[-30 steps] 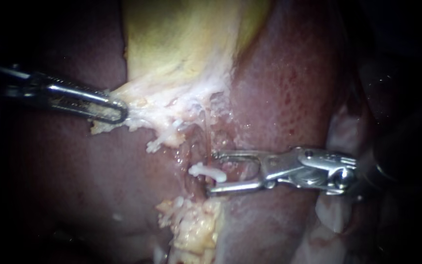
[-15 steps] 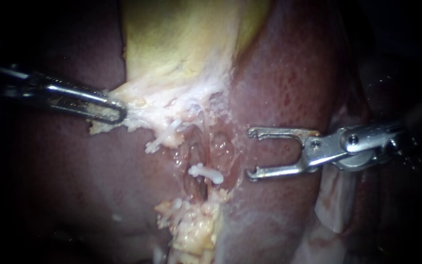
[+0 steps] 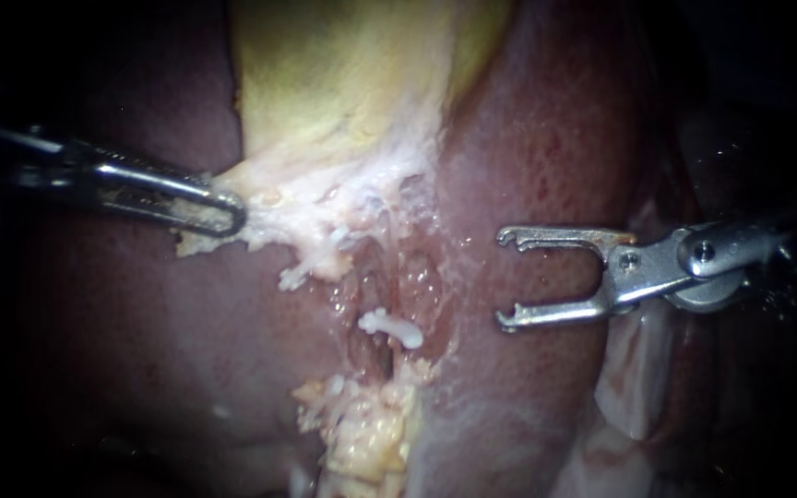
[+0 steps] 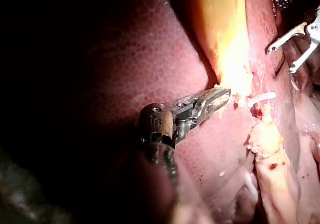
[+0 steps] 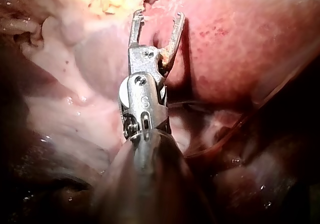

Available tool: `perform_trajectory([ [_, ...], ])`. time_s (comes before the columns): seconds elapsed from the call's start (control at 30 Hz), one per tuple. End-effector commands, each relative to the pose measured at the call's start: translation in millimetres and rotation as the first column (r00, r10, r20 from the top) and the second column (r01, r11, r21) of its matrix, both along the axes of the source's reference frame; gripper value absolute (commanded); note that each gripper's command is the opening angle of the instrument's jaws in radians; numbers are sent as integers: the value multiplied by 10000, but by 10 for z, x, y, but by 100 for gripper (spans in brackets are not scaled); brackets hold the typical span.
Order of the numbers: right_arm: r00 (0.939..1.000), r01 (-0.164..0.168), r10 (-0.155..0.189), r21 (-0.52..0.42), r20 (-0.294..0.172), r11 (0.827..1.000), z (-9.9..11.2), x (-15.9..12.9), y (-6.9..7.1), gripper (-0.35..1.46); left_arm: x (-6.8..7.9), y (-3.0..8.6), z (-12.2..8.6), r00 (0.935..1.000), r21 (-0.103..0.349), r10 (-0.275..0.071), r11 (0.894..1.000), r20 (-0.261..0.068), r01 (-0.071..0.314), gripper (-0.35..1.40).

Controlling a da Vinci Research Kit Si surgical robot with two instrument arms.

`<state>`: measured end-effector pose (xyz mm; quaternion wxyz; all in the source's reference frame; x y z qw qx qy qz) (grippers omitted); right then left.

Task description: Going back first clip right tube

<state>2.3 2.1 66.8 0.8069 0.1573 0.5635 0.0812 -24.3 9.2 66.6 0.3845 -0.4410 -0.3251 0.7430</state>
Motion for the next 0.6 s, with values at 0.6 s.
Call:
perform_trajectory([
  [0.6, 9998, 175, -175, -69, -30, 9998, -3, 1, -2, 50, -19, -5, 20, 9999, -16, 116, 9999, 30, -116, -35],
])
